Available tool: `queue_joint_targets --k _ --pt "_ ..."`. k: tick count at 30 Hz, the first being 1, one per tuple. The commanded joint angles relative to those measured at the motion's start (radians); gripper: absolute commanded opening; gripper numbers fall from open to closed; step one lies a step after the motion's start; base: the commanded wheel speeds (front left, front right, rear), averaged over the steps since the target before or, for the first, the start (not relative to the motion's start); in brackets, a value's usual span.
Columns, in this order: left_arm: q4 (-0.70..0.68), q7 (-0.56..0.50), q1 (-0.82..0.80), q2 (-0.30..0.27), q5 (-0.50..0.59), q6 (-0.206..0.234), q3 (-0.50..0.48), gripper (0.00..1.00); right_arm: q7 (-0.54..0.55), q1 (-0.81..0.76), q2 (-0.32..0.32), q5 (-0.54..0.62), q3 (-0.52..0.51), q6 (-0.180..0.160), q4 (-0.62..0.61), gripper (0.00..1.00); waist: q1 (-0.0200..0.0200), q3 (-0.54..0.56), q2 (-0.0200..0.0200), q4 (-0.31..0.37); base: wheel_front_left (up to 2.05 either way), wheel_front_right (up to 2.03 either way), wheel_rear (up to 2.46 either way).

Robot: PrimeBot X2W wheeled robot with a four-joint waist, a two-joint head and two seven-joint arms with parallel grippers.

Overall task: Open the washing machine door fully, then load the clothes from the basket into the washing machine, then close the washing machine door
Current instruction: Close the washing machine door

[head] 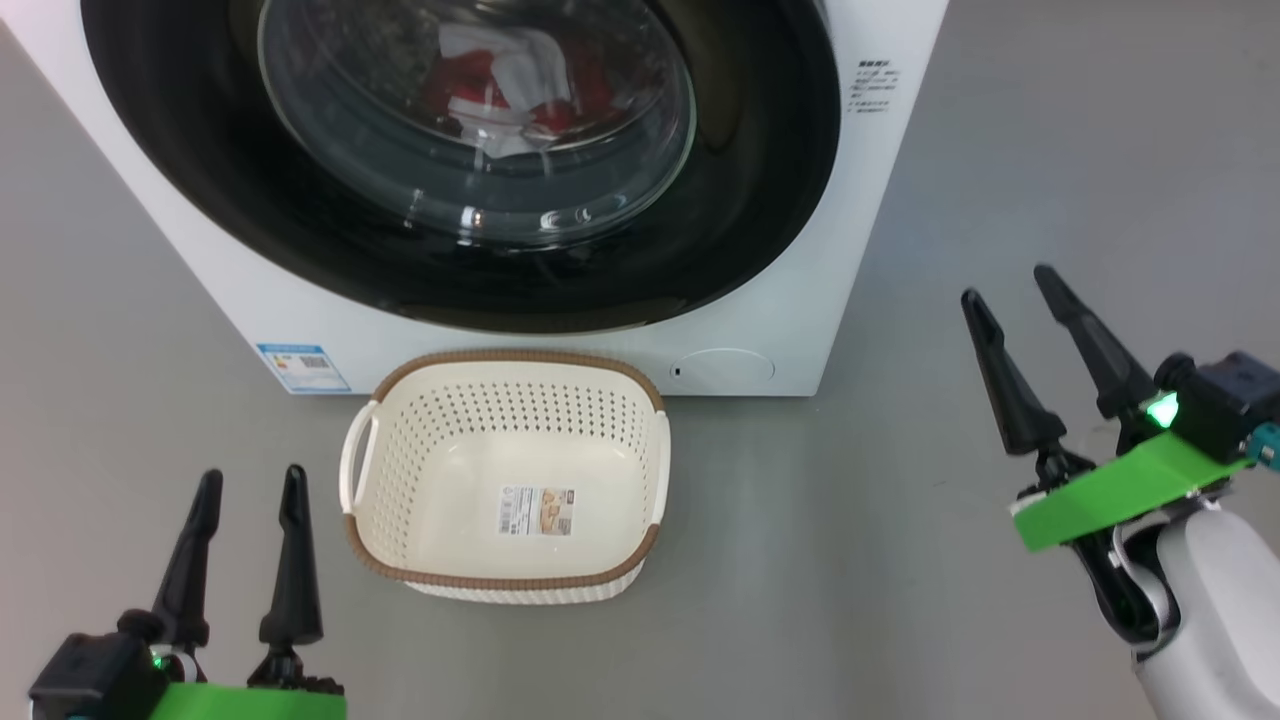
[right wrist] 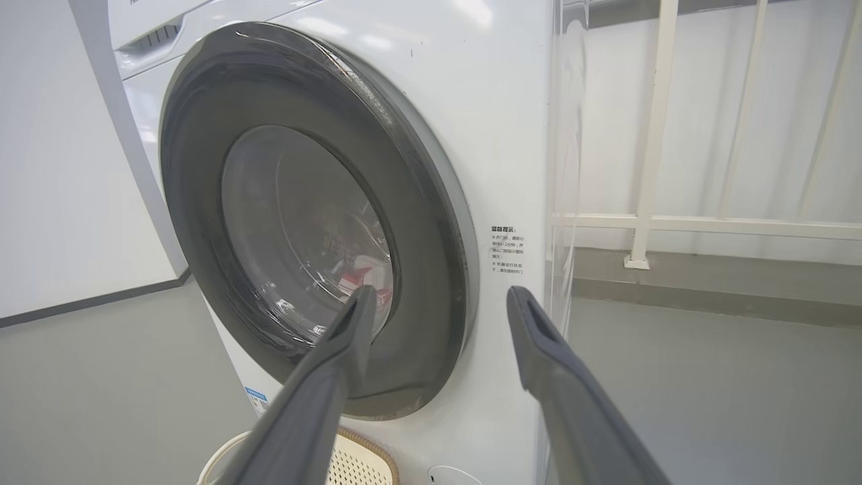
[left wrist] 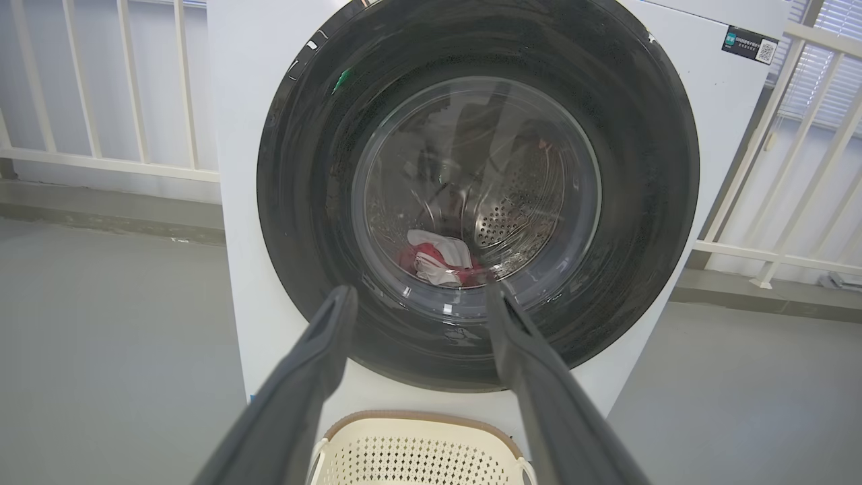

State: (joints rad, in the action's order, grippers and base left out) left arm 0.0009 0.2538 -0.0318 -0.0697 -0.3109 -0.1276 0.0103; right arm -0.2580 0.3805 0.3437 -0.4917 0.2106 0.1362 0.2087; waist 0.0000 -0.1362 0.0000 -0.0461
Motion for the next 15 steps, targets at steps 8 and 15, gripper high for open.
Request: queue_joint_targets --k 8,15 --pt "-0.017 0.008 0.018 -0.021 -0.009 -0.003 -0.048 1.00 -0.004 -0.111 -0.017 0.005 -0.020 -0.006 -0.061 1.00 0.0000 0.047 0.0000 0.034 0.00 0.00 0.00" --pt "-0.010 0.008 0.050 -0.025 -0.078 -0.003 -0.033 1.00 -0.004 -0.192 -0.042 0.010 -0.055 -0.006 -0.080 1.00 0.0000 0.072 0.0000 0.046 0.00 0.00 0.00"
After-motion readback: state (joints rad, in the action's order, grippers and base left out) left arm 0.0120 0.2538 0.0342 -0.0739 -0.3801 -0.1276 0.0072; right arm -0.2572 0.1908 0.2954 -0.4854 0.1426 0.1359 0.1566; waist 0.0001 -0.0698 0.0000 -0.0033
